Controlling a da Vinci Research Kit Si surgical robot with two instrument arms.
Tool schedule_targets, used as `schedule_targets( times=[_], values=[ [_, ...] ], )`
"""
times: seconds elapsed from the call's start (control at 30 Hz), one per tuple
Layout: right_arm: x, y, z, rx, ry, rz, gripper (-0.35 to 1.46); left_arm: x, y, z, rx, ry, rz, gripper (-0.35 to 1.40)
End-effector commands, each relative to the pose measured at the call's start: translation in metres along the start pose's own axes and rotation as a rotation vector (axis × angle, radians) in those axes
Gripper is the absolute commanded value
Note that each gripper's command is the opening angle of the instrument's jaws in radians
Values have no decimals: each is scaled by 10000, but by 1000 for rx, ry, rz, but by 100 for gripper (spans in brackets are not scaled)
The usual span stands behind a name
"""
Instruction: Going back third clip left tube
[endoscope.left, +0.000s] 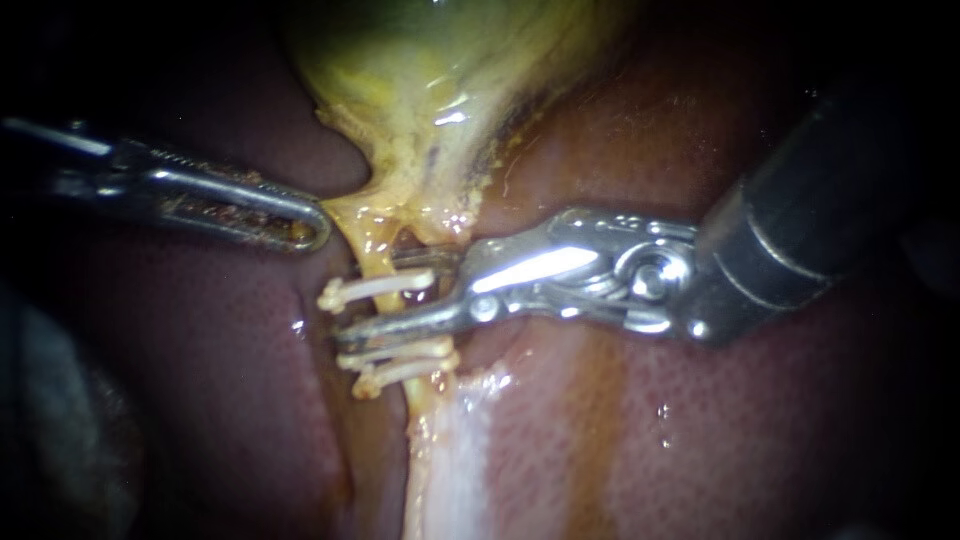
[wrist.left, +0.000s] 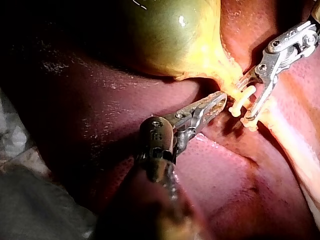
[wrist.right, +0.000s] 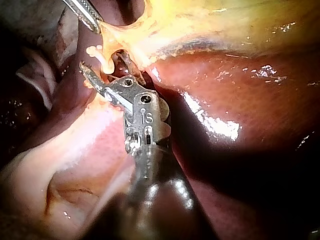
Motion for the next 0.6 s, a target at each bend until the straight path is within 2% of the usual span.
schedule_targets(
  times=[0.03,0.33,0.6],
  values=[
    [0,-2,-5,-4,2,-22,50,0,0,-1,-1,0,1,-35],
    [-16,-21,-62,8,0,-201,50,0,1,-3,-2,-1,1,-35],
    [-24,-32,-113,-2,5,-268,50,0,1,-3,-2,-1,1,-35]
  ],
)
